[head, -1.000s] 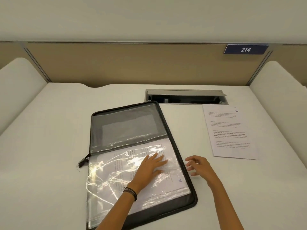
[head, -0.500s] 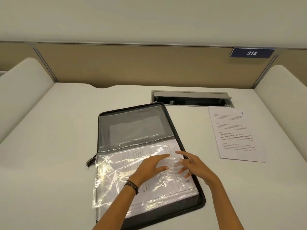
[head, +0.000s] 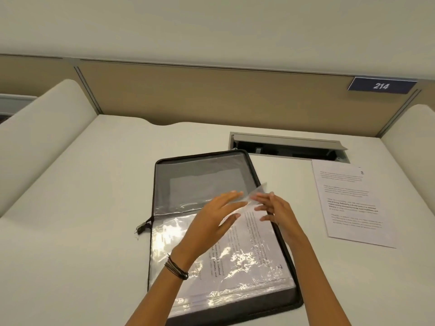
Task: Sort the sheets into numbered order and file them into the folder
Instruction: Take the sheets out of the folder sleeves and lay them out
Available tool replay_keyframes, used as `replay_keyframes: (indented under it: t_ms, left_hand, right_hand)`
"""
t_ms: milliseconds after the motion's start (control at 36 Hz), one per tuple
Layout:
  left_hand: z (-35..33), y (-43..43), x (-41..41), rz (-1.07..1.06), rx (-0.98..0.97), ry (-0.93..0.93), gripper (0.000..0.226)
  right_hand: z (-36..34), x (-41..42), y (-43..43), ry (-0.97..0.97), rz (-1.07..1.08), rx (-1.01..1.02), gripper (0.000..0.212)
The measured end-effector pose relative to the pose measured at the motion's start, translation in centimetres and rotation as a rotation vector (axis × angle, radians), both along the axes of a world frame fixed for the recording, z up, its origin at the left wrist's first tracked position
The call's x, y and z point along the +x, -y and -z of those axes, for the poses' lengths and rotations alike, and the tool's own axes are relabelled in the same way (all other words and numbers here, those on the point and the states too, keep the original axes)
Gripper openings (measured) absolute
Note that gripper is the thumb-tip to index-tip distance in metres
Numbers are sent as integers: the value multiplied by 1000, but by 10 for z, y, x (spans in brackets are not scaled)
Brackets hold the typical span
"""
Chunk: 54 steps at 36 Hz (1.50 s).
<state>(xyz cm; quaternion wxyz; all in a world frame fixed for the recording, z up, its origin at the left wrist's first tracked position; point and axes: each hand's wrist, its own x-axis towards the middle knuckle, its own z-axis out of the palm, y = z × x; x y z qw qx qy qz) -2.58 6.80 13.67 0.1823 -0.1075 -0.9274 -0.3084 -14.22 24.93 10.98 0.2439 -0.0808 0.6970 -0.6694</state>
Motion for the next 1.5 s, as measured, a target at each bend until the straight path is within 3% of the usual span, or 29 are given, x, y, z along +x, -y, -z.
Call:
replay_keyframes:
  t_ms: [111,222,278,417,528,667,750,833,889,1056,1167,1500]
  left_hand:
    - [-5,0,2,46,-51,-261,26]
    - [5,2,4,57,-40,-259,26]
    - [15,5,6,51,-12,-151,29]
    - [51,8,7,80,38,340,40]
    - [89,1,6,136,86,497,40]
    - [119,-15,-1,231,-24,514,63]
    - [130,-24,-4,231,-163,509,85]
    - [140,-29,-4,197,-253,470,93]
    - [144,-30,-4,183,-264,457,91]
    - [147,-30,-4,173,-244,464,92]
    - [145,-30,-3,168,-235,472,94]
    - [145,-27,-4,174,-248,494,90]
  right_hand:
    - [1,-13,15,-8,83,-36,42]
    - [1,-24,26,-8,122,-45,44]
    - [0,-28,30,-6,131,-51,44]
    - [-1,-34,37,18,123,-85,38]
    - [0,-35,39,23,81,-119,38]
    - [-1,-34,35,20,43,-142,99]
    - [-3,-31,28,10,68,-144,94]
    - [-1,-27,15,-28,82,-129,117]
    - [1,-23,4,-55,91,-112,119]
    - [10,-4,-30,-41,167,-25,99]
    - [19,5,-49,-2,207,65,27]
    - [33,26,-76,51,172,356,22]
